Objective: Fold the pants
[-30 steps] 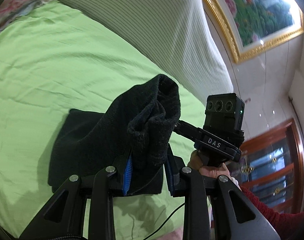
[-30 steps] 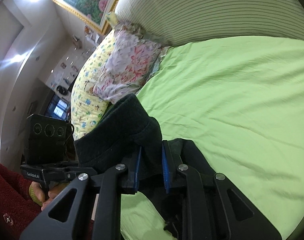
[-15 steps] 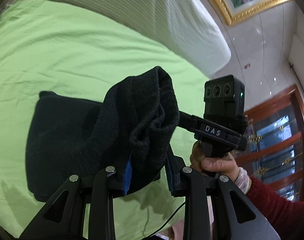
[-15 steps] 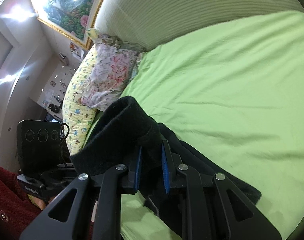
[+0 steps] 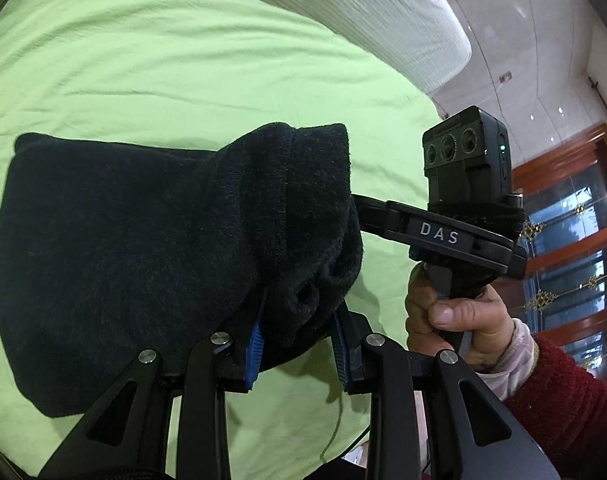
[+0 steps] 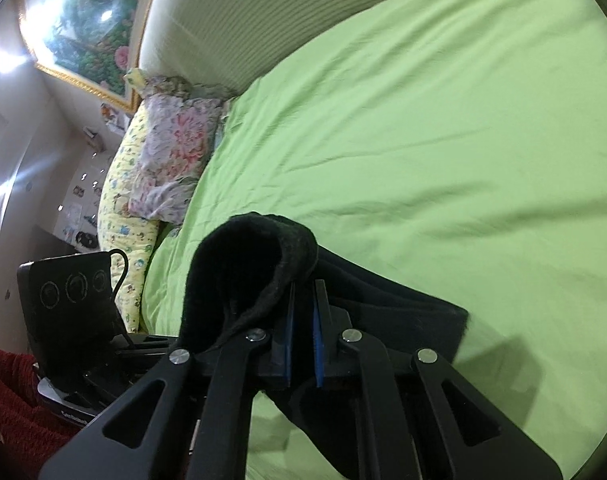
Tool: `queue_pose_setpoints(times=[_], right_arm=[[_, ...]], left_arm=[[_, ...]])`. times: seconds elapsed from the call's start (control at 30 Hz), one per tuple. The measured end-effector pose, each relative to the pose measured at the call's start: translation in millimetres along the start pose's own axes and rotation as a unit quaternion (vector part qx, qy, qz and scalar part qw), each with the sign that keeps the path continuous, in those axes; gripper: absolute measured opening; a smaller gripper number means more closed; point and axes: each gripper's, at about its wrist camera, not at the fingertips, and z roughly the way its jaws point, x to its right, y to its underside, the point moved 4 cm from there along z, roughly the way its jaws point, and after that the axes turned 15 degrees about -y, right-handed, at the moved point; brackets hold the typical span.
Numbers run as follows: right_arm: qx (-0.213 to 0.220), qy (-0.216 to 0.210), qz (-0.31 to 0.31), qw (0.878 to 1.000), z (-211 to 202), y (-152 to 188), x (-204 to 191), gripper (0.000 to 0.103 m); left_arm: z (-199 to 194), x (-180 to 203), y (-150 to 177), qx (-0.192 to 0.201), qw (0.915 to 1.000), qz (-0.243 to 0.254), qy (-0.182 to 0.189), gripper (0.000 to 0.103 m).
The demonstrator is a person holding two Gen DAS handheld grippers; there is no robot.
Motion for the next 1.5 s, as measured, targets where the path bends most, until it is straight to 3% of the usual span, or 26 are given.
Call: queue_pose_setpoints(times=[0.27,0.5,0.57,0.63,0.7,0.9,1.07,1.3,1.5], right_arm=[[0.037,0.042,0.043,0.998,-24,13,7,0.009],[0.071,0.086,0.088,0.99,-43,32,14,0.012],[0.086,0.091,0.093,0.988,-47,34,12,0.02],[0.103,0.095,0.1,0.985,-54,36,8,0.043],[0.118,0.094,0.098,0.984,-59,36,3,0.05],[0.107,0.091,0.075,0.987,-47,35,-19,0.051],[0.085,0.106,0.068,0.988,-27,36,-23,0.052],[0.063,0.145,0.076,0.984,-9,41,-13,0.054],[0.065,0.156,0.079,0.983,-6,42,-14,0.055]], left_arm=[[19,10,-8,-0.032,0.9992,0.012,0.021,0.042],[10,21,-4,-0.059,0.9947,0.04,0.073,0.044],[3,21,-4,-0.058,0.9943,0.042,0.08,0.048],[-3,15,-7,-0.054,0.9944,0.036,0.084,0.05],[-9,3,-7,-0.046,0.9951,0.022,0.085,0.052],[-26,-39,-25,-0.013,0.997,-0.041,0.064,0.056],[-38,-90,-38,0.012,0.9928,-0.115,0.032,0.068],[-21,-140,-47,0.004,0.9851,-0.172,-0.005,0.073],[-3,-151,-43,-0.019,0.985,-0.171,-0.015,0.073]])
